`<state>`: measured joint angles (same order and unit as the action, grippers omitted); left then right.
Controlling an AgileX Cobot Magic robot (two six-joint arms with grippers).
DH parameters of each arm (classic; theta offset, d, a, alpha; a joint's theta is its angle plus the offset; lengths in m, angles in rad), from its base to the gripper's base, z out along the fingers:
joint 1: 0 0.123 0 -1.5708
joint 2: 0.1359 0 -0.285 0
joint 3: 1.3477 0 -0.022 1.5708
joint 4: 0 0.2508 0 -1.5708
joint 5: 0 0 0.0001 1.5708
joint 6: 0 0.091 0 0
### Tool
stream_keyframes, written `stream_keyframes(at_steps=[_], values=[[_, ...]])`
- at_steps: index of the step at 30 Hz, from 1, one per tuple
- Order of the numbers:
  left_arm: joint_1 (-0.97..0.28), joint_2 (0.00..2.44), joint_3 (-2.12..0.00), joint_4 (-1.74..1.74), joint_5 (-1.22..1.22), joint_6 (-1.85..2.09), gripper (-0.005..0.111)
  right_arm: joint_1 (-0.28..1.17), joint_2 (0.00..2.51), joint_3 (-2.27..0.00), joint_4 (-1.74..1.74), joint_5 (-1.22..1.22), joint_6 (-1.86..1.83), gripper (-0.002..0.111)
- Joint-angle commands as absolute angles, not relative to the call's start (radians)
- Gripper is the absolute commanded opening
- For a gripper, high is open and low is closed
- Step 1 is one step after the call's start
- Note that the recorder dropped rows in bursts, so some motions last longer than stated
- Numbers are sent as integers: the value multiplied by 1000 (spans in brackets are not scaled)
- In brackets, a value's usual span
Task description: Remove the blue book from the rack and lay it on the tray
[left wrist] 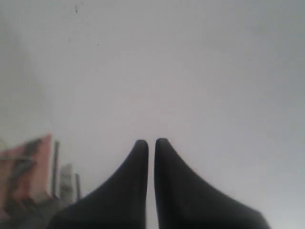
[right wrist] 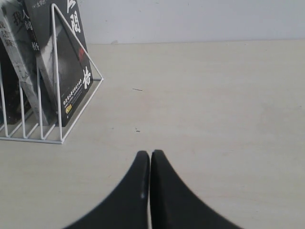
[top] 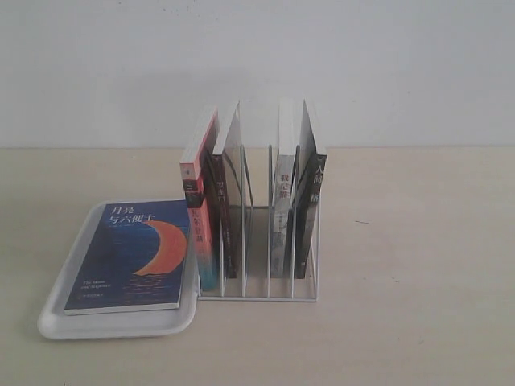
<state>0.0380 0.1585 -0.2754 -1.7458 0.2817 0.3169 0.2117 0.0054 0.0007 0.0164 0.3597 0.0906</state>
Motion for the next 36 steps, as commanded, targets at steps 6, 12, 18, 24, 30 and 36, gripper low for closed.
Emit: stream_keyframes(at_steps=[6, 12, 18, 24, 30, 36], values=[[37, 153, -271, -1744, 311, 1119, 4, 208, 0, 0, 13, 355, 87, 0], [37, 153, -228, -1571, 274, 1169, 4, 208, 0, 0, 13, 355, 87, 0], [37, 151, -177, -587, 260, 226, 4, 208, 0, 0, 13, 355, 87, 0], [55, 59, -140, -101, 260, -275, 4, 208, 0, 0, 13, 355, 87, 0], [60, 0, -122, -89, 259, -289, 4, 208, 0, 0, 13, 355, 87, 0], [60, 0, -109, -34, 259, -219, 4, 208, 0, 0, 13, 355, 87, 0]])
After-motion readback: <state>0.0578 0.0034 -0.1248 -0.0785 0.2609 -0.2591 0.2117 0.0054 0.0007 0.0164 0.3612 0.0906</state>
